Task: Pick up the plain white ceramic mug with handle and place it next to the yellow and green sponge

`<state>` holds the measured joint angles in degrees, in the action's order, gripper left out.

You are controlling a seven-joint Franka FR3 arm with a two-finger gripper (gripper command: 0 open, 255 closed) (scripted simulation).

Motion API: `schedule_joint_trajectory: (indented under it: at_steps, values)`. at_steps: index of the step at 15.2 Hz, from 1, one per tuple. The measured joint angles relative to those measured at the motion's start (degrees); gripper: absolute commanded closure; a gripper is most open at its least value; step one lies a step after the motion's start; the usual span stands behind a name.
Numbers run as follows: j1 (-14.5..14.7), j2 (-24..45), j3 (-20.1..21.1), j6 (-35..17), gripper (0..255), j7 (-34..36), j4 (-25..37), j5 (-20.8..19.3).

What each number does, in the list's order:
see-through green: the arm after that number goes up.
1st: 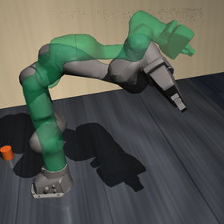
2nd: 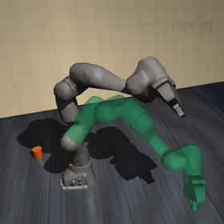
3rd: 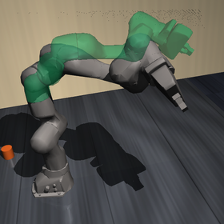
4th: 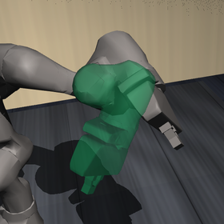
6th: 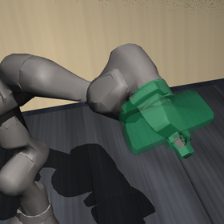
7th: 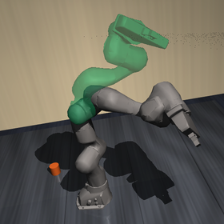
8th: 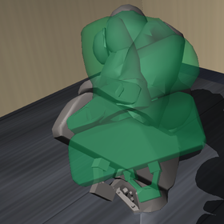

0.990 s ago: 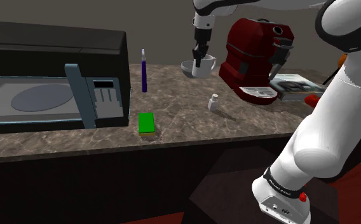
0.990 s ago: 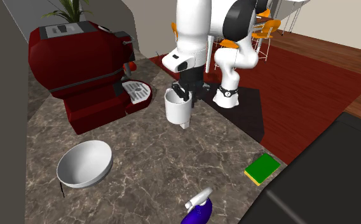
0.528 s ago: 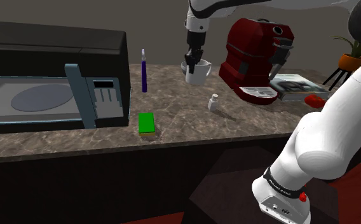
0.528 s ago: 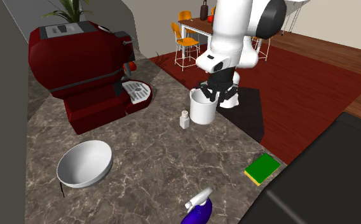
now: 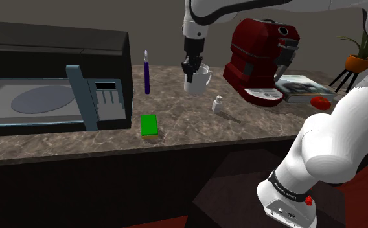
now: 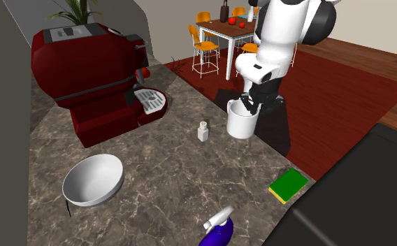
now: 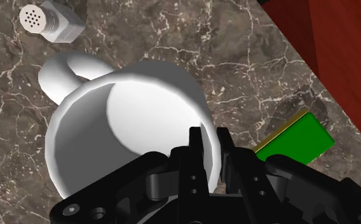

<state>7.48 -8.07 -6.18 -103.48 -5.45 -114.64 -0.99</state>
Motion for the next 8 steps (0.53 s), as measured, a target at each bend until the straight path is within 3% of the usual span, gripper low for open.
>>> schedule_joint_trajectory:
  at_steps: [8]
  values:
    - [0.1,1.1,0.0,-6.0,255,0.2,-4.9,0.1]
